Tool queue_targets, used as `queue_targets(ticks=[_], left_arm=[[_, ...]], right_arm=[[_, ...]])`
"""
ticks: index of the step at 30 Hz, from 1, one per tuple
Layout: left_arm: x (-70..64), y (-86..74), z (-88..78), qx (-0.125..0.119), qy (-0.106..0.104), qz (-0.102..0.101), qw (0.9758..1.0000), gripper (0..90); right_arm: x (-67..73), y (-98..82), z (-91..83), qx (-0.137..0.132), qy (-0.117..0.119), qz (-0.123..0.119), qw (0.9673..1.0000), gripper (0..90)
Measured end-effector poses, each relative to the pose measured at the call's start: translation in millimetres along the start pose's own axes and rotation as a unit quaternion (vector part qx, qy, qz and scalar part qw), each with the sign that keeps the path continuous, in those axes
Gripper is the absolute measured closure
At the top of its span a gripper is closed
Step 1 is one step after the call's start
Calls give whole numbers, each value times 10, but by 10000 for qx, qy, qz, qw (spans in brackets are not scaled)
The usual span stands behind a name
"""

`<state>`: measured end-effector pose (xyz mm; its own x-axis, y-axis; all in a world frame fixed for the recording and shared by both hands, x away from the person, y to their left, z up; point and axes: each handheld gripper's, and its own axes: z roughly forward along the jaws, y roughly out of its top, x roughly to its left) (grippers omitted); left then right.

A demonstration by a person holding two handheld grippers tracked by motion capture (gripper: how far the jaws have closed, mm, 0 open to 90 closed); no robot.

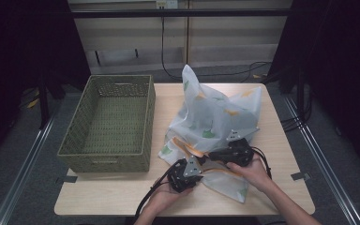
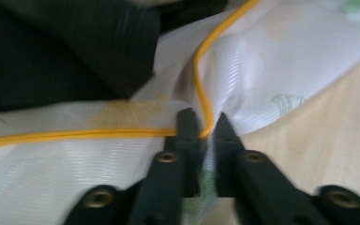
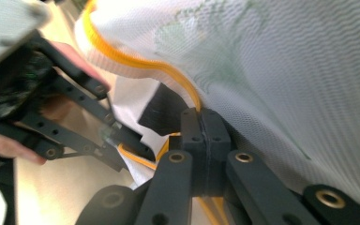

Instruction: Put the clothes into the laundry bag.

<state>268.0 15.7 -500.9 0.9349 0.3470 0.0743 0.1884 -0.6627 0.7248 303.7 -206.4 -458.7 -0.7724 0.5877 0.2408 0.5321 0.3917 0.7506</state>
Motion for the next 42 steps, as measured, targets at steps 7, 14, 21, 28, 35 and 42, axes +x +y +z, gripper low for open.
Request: queue_targets(ticks=[7,14,21,28,35,42], left_arm=[[-97,160,70,-619,-980,-163,9931,879],[-253,414,142,-897,-1447,18,9854,882],[-517,613,343,-867,-1737,191,9808,879],[-358,501,122,-1065,-1318,-25,9855,628],[64,326,-219,-1388,-751,-506,9862,626],[284,209,-279,-1247,-480,-643,9889,712]], right_arm=[[-157,94,246,224,-296,83,9993,900],[-335,149,291,200,-705,143,9972,900],[-610,121,163,-59,-1366,476,9895,900],[-511,-42,-51,-1,-995,416,9942,900],[-338,-227,-354,-59,-761,351,9965,900],[-290,-416,-531,-27,-692,351,9970,900]])
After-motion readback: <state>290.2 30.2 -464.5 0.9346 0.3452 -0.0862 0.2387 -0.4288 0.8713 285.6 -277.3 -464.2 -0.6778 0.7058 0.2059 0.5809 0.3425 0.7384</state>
